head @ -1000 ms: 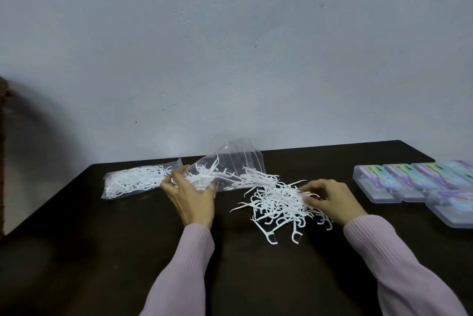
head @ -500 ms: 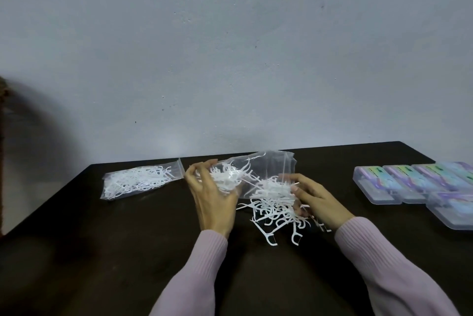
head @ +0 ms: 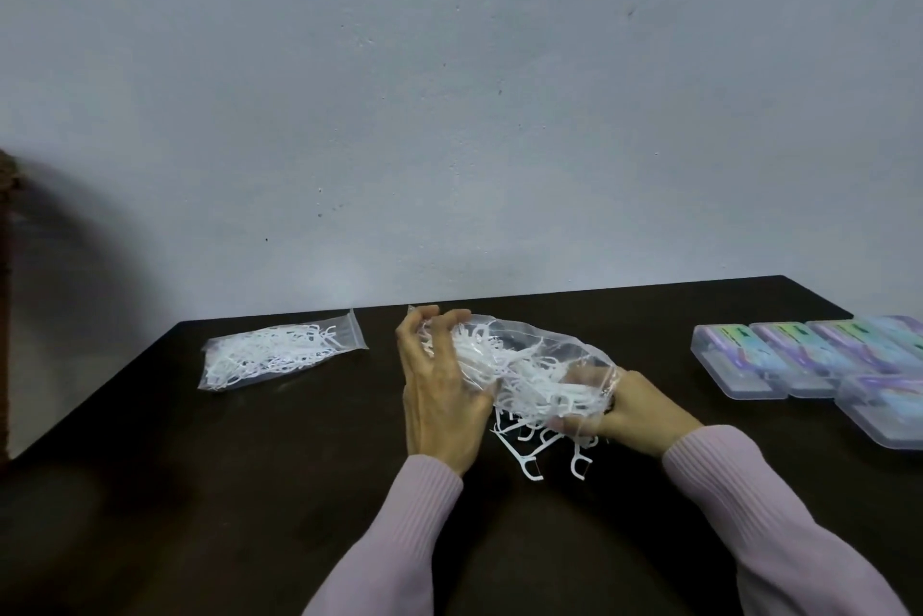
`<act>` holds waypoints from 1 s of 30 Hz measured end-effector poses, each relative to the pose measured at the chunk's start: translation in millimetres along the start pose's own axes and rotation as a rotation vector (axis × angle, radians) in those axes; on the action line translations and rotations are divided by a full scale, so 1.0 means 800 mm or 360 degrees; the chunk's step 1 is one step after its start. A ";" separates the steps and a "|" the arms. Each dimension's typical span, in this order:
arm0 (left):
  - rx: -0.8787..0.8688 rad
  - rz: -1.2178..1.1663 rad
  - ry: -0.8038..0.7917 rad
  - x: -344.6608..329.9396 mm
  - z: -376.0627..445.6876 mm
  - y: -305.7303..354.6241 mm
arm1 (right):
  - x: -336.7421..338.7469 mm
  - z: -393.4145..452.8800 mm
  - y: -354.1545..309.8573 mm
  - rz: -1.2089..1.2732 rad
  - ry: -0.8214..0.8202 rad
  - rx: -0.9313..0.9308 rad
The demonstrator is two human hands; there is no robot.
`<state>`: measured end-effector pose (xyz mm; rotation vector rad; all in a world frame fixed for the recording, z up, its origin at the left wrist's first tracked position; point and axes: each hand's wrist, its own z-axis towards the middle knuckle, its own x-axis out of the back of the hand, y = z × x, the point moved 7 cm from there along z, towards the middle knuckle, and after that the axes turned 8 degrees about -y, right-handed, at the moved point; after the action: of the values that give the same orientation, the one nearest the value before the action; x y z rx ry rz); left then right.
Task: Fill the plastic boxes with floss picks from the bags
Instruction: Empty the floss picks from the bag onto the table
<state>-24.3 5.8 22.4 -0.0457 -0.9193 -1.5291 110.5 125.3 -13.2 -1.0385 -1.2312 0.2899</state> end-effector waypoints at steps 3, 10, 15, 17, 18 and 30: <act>0.0003 0.0005 -0.0002 0.000 0.001 0.000 | 0.006 0.002 0.005 -0.0141 0.0084 -0.0003; 0.0144 -0.0025 0.0064 0.016 0.006 -0.014 | 0.032 -0.008 -0.007 -0.0444 0.0433 0.0078; 0.0336 -0.0048 0.0093 0.024 0.010 -0.032 | 0.043 -0.014 -0.009 -0.0419 0.0540 0.0135; 0.0409 -0.0059 0.0132 0.029 0.011 -0.041 | 0.042 -0.012 -0.004 -0.0435 0.0511 0.0087; 0.0454 -0.0071 0.0157 0.031 0.011 -0.046 | 0.040 -0.010 0.000 -0.0448 0.0481 0.0045; 0.0728 -0.0225 0.0230 0.035 0.010 -0.072 | 0.029 -0.004 0.003 -0.0357 0.0300 -0.0035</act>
<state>-83.5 -18.7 13.2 0.4613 -1.1524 -1.3957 122.8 140.9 -0.1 -0.9151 -1.1690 0.0046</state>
